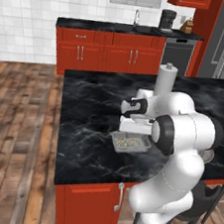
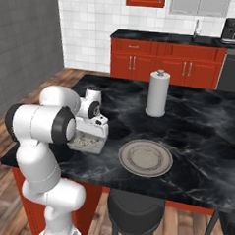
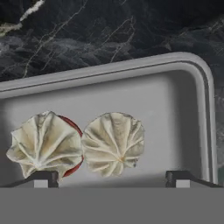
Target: Place two dumplings into each of the tupperware containers and then place the containers in the fridge.
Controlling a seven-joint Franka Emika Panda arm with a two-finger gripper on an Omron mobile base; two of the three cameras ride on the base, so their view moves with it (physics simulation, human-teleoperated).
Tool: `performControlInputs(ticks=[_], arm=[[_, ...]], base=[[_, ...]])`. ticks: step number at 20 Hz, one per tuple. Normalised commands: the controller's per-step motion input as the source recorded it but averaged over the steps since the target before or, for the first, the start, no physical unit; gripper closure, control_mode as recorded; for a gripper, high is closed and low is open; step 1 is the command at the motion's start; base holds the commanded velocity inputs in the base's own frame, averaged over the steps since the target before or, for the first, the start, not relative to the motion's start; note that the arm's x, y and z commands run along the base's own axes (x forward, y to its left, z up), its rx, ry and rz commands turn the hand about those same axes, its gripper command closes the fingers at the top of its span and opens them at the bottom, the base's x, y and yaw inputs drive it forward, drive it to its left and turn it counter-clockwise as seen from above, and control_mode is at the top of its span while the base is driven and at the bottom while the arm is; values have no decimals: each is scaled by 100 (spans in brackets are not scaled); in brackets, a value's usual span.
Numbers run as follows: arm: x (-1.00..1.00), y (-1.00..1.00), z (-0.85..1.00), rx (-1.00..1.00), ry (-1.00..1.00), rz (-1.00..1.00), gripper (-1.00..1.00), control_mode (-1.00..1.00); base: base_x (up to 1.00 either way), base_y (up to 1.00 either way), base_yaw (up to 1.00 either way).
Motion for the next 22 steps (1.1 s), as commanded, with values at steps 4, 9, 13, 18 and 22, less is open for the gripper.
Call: performControlInputs(ticks=[4,9,13,18,22], arm=[[0,-57,4,0,0,-1,-100,-100],[20,-58,-19,1,-1,0,-100,-100],[25,-39,-32,2,0,0,-100,-100],[10,-11,-21,1,0,0,-100,-100],[0,0,-19,0,0,0,-100,-100]], base=[[0,0,0],[0,0,0],[0,0,0],[0,0,0],[0,0,0]])
